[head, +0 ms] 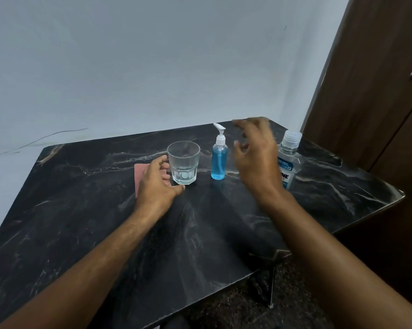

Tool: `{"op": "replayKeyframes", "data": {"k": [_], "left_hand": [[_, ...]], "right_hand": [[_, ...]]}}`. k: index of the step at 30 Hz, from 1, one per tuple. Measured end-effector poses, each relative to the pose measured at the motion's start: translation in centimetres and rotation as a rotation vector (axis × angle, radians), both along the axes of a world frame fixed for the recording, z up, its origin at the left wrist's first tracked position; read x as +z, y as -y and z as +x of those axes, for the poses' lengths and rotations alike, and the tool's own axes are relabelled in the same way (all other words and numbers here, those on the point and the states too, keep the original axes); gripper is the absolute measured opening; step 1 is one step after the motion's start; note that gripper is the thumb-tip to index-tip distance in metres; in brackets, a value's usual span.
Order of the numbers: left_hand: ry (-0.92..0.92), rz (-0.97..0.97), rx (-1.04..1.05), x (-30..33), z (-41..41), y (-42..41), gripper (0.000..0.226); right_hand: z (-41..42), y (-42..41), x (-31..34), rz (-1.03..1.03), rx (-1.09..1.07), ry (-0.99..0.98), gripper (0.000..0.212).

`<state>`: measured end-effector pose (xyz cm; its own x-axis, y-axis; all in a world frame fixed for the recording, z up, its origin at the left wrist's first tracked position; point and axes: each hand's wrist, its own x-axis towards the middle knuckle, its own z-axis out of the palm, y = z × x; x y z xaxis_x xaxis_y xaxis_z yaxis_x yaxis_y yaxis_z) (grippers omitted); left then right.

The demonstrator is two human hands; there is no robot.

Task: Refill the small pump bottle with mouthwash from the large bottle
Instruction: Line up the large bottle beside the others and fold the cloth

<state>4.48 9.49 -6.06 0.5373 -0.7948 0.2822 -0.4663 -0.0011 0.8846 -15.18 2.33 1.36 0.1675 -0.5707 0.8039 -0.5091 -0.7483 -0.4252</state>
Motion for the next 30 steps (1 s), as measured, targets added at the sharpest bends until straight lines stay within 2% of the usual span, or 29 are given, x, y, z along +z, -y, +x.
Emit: {"op": "replayKeyframes", "data": {"k": [2, 4, 7, 9, 11, 13, 16, 21, 30], "left_hand": [[0.001, -0.006, 0.002, -0.1, -0.2, 0.1, 0.084], [-0.008, -0.015, -0.005, -0.2, -0.4, 0.3, 0.083], [-0.027, -0.022, 0.002, -0.3, -0.6, 0.6, 0.084], [-0.049, -0.027, 0.011, -0.3, -0.7, 0.7, 0.083], [-0.058, -0.026, 0.011, -0.2, -0.9, 0.6, 0.082], [-0.051, -0.023, 0.01, -0.2, -1.0, 0.4, 0.082], [-0.049, -0.025, 0.007, 0.0, -0.9, 0.1, 0.083], [-0.02, -0.009, 0.014, 0.4, -0.8, -0.4, 0.084], [-0.013, 0.049, 0.007, 0.3, -0.1, -1.3, 0.076]], "right_hand": [[-2.4, -1.2, 2.2, -0.19, -0.108, -0.061, 0.034], [-4.6, -1.8, 4.2, -0.168, -0.252, -0.176, 0.035], [-6.7, -1.4, 5.5, 0.137, -0.386, -0.272, 0.074], [-7.5, -0.9, 5.0, 0.387, -0.353, -0.259, 0.099], [-8.1, -0.2, 4.0, 0.58, -0.27, -0.197, 0.105], [-8.5, 0.2, 3.0, 0.685, -0.229, -0.157, 0.094], [-8.6, 0.6, 2.3, 0.677, -0.207, -0.115, 0.074], [-7.4, 2.6, 3.4, 0.648, -0.092, -0.006, 0.067], [-3.8, 8.3, 3.7, 0.612, -0.033, -0.234, 0.059]]}}
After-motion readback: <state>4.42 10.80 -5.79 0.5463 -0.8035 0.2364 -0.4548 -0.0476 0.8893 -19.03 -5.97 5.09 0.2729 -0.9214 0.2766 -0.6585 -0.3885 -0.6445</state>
